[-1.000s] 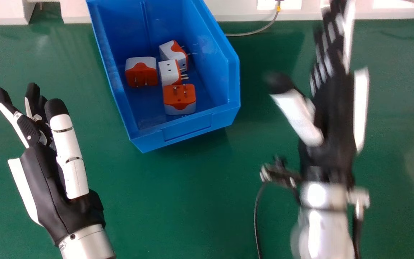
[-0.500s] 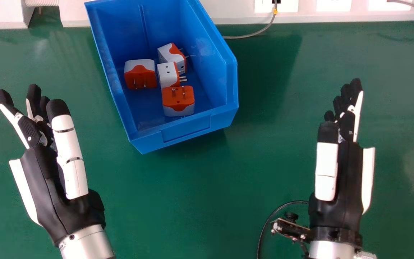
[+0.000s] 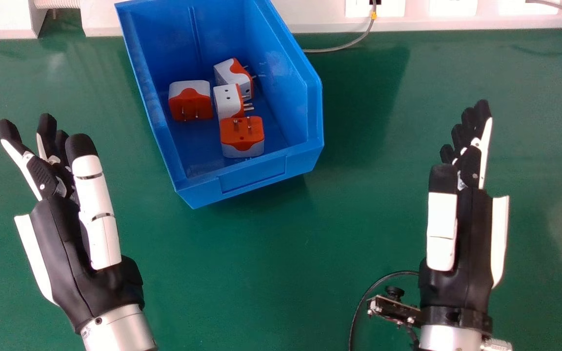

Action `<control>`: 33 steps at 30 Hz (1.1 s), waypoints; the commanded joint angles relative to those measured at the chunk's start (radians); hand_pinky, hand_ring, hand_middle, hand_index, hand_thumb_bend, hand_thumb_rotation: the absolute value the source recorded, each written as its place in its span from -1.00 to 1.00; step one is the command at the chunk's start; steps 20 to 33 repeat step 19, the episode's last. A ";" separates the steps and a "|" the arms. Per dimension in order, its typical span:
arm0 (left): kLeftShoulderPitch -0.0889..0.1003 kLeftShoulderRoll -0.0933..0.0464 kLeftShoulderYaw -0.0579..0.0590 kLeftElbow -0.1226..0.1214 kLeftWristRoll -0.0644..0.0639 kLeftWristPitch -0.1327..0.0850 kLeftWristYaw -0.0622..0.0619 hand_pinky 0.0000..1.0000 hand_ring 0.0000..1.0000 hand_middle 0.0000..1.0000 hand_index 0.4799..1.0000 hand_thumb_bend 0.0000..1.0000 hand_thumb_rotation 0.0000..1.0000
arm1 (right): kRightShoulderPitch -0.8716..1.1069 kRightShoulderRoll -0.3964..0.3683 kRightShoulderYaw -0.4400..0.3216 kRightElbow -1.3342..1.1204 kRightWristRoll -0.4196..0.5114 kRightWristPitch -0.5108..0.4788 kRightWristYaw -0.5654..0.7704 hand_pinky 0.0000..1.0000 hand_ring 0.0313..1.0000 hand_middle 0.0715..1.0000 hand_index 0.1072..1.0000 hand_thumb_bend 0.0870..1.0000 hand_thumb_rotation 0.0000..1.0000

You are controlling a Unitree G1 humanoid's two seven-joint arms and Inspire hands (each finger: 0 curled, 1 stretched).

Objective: Pick all objects and put in blue box

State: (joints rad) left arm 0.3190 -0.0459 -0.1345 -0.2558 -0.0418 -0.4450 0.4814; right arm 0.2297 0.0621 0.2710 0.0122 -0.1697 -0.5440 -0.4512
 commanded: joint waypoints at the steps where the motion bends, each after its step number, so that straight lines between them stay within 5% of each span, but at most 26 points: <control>1: 0.003 -0.100 -0.012 -0.031 0.006 0.000 0.003 0.92 0.97 0.96 0.89 0.04 0.54 | 0.003 0.066 0.001 -0.037 -0.004 -0.031 0.004 1.00 1.00 1.00 1.00 0.15 1.00; 7: 0.007 -0.098 -0.011 -0.027 -0.002 -0.013 -0.004 0.91 0.96 0.96 0.89 0.05 0.51 | 0.010 0.068 0.002 -0.037 -0.004 -0.038 0.006 1.00 1.00 1.00 1.00 0.14 1.00; 18: 0.032 -0.103 -0.018 -0.044 0.016 -0.008 0.007 0.93 0.98 0.97 0.92 0.01 0.57 | 0.036 0.073 0.008 -0.049 -0.022 -0.031 -0.005 0.98 1.00 1.00 1.00 0.13 1.00; 33: 0.033 -0.105 -0.018 -0.041 0.015 -0.011 0.009 0.93 0.97 0.97 0.91 0.02 0.56 | 0.037 0.073 0.009 -0.047 -0.020 -0.034 -0.005 0.98 1.00 1.00 1.00 0.14 1.00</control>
